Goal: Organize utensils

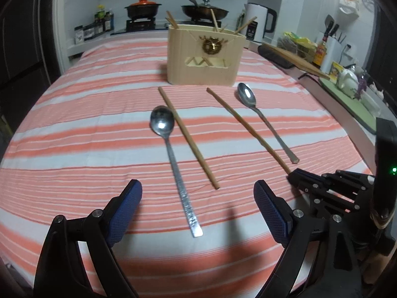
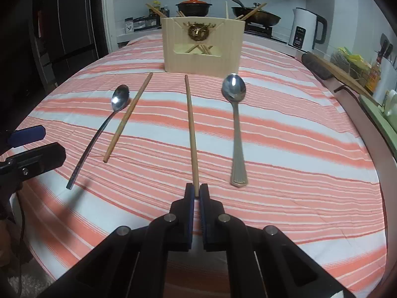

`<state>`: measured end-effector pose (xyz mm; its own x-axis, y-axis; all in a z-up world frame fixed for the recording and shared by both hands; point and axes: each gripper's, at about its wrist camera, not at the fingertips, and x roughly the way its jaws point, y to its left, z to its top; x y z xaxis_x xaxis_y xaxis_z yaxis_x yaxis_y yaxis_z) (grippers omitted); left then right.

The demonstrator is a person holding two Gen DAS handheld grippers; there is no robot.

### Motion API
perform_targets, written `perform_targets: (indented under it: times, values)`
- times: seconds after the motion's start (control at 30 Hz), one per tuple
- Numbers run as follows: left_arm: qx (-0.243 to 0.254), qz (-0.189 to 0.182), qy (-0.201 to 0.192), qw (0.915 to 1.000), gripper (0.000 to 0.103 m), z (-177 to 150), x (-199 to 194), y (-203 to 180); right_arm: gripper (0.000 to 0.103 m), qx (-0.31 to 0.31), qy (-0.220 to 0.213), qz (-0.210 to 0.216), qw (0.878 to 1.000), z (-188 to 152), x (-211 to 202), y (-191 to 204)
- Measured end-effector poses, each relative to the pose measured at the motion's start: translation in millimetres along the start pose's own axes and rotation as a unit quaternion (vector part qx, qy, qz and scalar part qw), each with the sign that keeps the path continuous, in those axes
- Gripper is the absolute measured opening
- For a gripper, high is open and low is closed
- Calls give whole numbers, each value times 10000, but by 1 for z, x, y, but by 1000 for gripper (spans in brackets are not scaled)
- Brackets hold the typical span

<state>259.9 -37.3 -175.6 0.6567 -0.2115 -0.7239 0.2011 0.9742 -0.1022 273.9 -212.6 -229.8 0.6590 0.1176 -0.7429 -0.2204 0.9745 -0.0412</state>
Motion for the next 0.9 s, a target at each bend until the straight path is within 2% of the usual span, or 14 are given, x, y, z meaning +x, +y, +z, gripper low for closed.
perform_targets:
  times: [0.07, 0.17, 0.23, 0.3, 0.33, 0.37, 0.4, 0.6, 0.8, 0.83, 0.9]
  values:
    - [216, 41, 72, 9997, 80, 2, 11, -15, 4, 19, -35, -8, 10000, -4, -3, -5]
    - [442, 325, 238, 9982, 71, 1, 29, -30, 4, 65, -77, 53, 9999, -6, -5, -9]
    - [449, 477, 467, 9968, 62, -1, 42, -35, 4, 94, -97, 104, 9999, -7, -5, -11]
    - [350, 500, 434, 9972, 55, -2, 44, -33, 4, 83, -126, 142, 9998, -7, -6, -12]
    - [345, 500, 420, 9973, 39, -1, 44, -33, 4, 82, -136, 162, 9997, -8, -6, -13]
    - [353, 520, 398, 9972, 16, -1, 43, -33, 4, 74, -140, 186, 9997, -9, -6, -13]
    - [360, 537, 392, 9971, 8, -1, 43, -32, 4, 61, -154, 206, 9997, -9, -6, -14]
    - [185, 335, 329, 9987, 3, -17, 26, -20, 4, 60, -233, 361, 9991, -14, -9, -17]
    - [88, 90, 229, 9997, 5, -35, 8, -17, 4, -124, -387, 409, 9983, -26, -18, -14]
    - [59, 46, 240, 9997, 9, -34, 9, -16, 5, -129, -430, 420, 9981, -27, -19, -13]
    - [59, 3, 245, 9997, 23, -33, 9, -17, 5, -86, -500, 456, 9977, -29, -20, -13]
